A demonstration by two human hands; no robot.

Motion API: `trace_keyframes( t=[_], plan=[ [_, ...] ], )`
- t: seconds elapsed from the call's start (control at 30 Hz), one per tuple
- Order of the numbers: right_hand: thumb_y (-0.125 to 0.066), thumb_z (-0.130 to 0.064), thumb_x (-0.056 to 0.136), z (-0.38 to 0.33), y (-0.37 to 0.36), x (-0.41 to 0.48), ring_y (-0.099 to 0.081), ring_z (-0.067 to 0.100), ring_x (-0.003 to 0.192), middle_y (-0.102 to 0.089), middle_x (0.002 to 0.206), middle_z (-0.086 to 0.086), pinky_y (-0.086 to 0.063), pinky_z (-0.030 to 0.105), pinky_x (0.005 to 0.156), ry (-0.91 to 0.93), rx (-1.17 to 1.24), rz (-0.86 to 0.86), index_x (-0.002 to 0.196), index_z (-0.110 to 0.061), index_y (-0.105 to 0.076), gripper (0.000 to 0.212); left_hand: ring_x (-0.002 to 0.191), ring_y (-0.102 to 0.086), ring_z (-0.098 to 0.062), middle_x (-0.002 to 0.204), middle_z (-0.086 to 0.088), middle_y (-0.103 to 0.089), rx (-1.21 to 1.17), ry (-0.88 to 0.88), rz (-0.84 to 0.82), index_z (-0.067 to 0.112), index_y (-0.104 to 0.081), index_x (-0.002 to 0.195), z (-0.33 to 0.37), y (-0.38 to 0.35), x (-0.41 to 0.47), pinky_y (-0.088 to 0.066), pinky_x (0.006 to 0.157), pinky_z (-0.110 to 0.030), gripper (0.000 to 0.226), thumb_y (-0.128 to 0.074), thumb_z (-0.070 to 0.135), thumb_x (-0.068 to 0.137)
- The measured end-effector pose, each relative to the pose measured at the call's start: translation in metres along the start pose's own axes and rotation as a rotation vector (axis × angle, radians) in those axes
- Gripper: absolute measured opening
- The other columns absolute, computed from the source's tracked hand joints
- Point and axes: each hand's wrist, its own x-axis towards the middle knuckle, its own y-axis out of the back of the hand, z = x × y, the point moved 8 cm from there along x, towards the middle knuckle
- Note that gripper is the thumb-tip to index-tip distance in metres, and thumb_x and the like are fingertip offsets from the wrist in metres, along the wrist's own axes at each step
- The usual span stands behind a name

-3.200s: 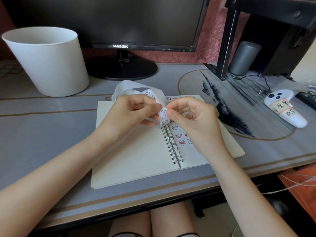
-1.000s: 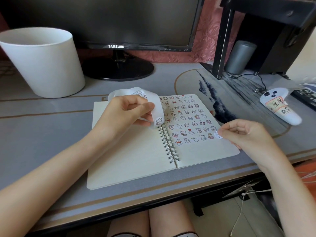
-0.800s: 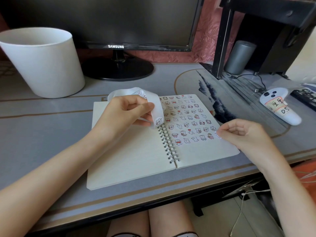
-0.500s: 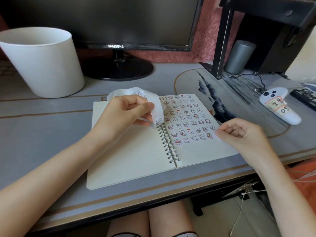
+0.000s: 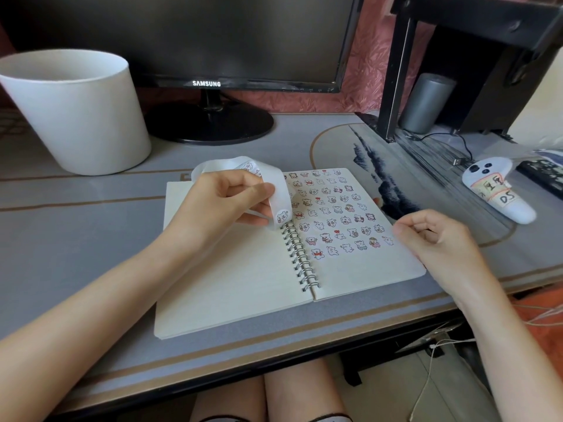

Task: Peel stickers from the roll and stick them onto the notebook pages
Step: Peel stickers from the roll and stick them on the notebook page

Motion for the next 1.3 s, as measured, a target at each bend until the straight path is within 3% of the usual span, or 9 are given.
trace_keyframes(
  t=[0.07,0.17,0.3,0.57,0.73,0.87,0.93,1.03,1.3],
  plan=[
    [-0.074,-0.014,0.079,0.0,-0.002,0.0,-0.053,0.013,0.068,-0.063,0.077,0.002,-0.044,0.02,0.066,-0.015,0.025,-0.001,0.08,-0.019,-0.063,0.012,0.06,-0.066,-0.012,0.069,-0.01,-0.069,0.0,0.0,0.003,-0.011,-0.064,0.085,0.0,0.0,0.0,-0.057,0.064,-0.022,0.02,-0.059,0.007,0.089],
    [-0.078,-0.014,0.074,-0.001,-0.003,0.002,-0.048,0.011,0.06,-0.058,0.071,-0.001,-0.041,0.016,0.059,-0.018,-0.025,0.016,0.077,-0.019,-0.063,0.016,0.059,-0.065,-0.012,0.069,-0.011,-0.068,0.0,-0.002,0.009,-0.009,-0.064,0.083,0.001,0.0,0.0,-0.056,0.061,-0.02,0.018,-0.059,0.007,0.089],
    [-0.074,-0.01,0.079,-0.001,-0.003,0.004,-0.052,0.016,0.066,-0.06,0.072,0.002,-0.042,0.025,0.064,-0.021,-0.074,0.021,0.074,-0.019,-0.064,0.015,0.061,-0.065,-0.012,0.073,-0.015,-0.068,0.004,-0.005,0.012,-0.009,-0.064,0.083,0.001,0.0,0.0,-0.056,0.061,-0.02,0.018,-0.059,0.008,0.089],
    [-0.077,-0.014,0.076,0.0,-0.002,-0.001,-0.051,0.011,0.065,-0.06,0.077,0.003,-0.043,0.018,0.063,-0.048,0.026,-0.033,0.082,-0.016,-0.064,0.015,0.06,-0.065,-0.011,0.074,-0.016,-0.067,0.002,-0.014,0.004,-0.009,-0.064,0.083,0.003,-0.001,-0.001,-0.055,0.06,-0.019,0.018,-0.059,0.007,0.09],
    [-0.071,-0.002,0.08,0.002,-0.002,-0.001,-0.052,0.015,0.071,-0.059,0.077,0.002,-0.044,0.01,0.06,-0.049,0.023,-0.076,0.084,-0.018,-0.062,0.019,0.061,-0.065,-0.012,0.077,-0.019,-0.067,0.004,-0.019,0.001,-0.01,-0.064,0.084,0.003,-0.001,-0.002,-0.057,0.062,-0.021,0.019,-0.059,0.007,0.09],
    [-0.063,-0.001,0.086,0.001,0.002,0.001,-0.054,0.013,0.066,-0.06,0.083,0.003,-0.044,0.021,0.063,-0.047,-0.008,-0.049,0.085,-0.022,-0.062,0.02,0.06,-0.065,-0.012,0.071,-0.012,-0.069,-0.014,-0.019,-0.002,-0.011,-0.063,0.086,0.004,-0.001,-0.002,-0.057,0.061,-0.021,0.02,-0.058,0.007,0.09],
    [-0.062,-0.007,0.088,-0.009,0.007,0.002,-0.054,0.006,0.059,-0.062,0.086,0.003,-0.043,0.023,0.062,-0.011,-0.015,0.025,0.085,-0.026,-0.061,0.019,0.058,-0.065,-0.01,0.063,-0.004,-0.069,-0.027,-0.02,-0.007,-0.007,-0.063,0.084,0.005,-0.001,-0.002,-0.056,0.059,-0.021,0.016,-0.057,0.007,0.091],
    [-0.064,-0.009,0.087,-0.041,0.004,0.0,-0.056,0.009,0.069,-0.066,0.084,0.001,-0.045,0.026,0.069,0.144,0.04,0.101,0.083,-0.027,-0.062,0.019,0.058,-0.065,-0.01,0.061,-0.002,-0.069,-0.031,-0.026,-0.007,-0.002,-0.063,0.081,0.005,-0.001,-0.003,-0.055,0.057,-0.02,0.015,-0.056,0.007,0.091],
    [-0.071,-0.015,0.083,-0.11,-0.081,-0.019,-0.063,0.01,0.081,-0.069,0.084,-0.01,-0.046,0.032,0.071,0.377,0.139,-0.196,0.087,-0.025,-0.064,0.013,0.058,-0.066,-0.011,0.061,-0.001,-0.069,-0.035,-0.044,0.009,0.002,-0.061,0.082,0.009,0.002,-0.003,-0.058,0.064,-0.026,0.015,-0.054,0.009,0.093]
  ],
)
